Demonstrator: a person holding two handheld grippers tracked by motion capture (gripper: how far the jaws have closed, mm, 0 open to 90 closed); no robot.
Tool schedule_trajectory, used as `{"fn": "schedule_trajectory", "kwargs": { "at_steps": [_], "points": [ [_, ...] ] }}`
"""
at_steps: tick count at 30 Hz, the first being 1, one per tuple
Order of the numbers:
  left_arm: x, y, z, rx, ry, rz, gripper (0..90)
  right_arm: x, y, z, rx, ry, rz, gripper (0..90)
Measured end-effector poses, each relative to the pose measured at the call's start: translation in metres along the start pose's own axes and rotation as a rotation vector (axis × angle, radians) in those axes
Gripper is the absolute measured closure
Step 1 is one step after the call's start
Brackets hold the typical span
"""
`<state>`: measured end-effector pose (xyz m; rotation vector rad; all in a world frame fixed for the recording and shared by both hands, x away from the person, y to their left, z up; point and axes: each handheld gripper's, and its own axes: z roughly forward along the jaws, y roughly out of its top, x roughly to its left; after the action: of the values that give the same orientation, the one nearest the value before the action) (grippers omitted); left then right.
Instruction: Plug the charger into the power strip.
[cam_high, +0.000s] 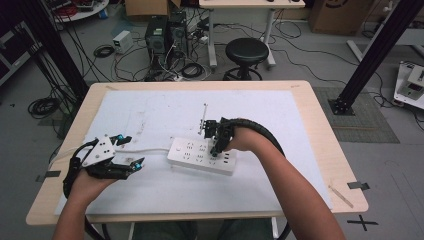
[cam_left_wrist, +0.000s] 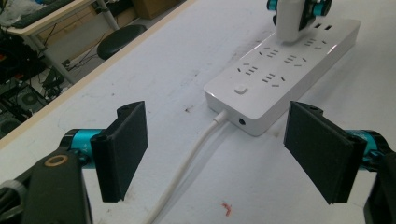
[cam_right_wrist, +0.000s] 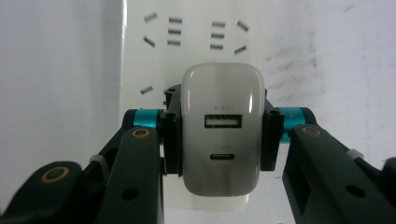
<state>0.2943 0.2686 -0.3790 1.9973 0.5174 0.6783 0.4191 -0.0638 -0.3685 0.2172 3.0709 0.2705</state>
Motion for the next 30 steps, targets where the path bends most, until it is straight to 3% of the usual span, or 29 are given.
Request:
{"fn": "schedule_trajectory", "kwargs": {
  "at_steps": [4,10,15,19,25,26,27,28,30],
  "points": [
    [-0.001,0.001,0.002,0.005,-0.008,0.002,21.8,-0.004,-0.005,0.001,-0.038,0.019,0.017,63.2],
    [0.000,0.002,0.005,0.009,-0.005,0.006,21.8,-0.007,-0.006,0.001,-0.040,0.039,0.030,63.5],
    [-0.001,0.003,0.007,0.008,-0.007,0.006,21.8,0.000,0.000,0.002,0.007,-0.003,0.008,63.7],
    [-0.002,0.004,0.007,0.005,-0.007,0.010,21.8,0.003,0.004,0.006,0.029,-0.016,0.033,63.7],
    [-0.002,0.004,0.007,0.012,-0.017,0.011,21.7,0.001,-0.002,0.006,-0.014,-0.008,0.041,62.5],
    [-0.002,0.004,0.007,0.016,-0.020,0.012,21.8,0.000,-0.002,0.005,-0.017,-0.006,0.039,58.8],
    [-0.001,0.004,0.007,0.018,-0.021,0.012,21.8,0.000,-0.004,0.004,-0.029,-0.010,0.051,49.1],
    [0.000,0.004,0.007,0.015,-0.021,0.012,21.8,-0.001,-0.005,0.002,-0.054,-0.011,0.070,43.7],
    [0.001,0.005,0.007,0.014,-0.022,0.014,21.8,-0.003,-0.014,-0.010,-0.159,-0.014,0.137,40.0]
  ]
}}
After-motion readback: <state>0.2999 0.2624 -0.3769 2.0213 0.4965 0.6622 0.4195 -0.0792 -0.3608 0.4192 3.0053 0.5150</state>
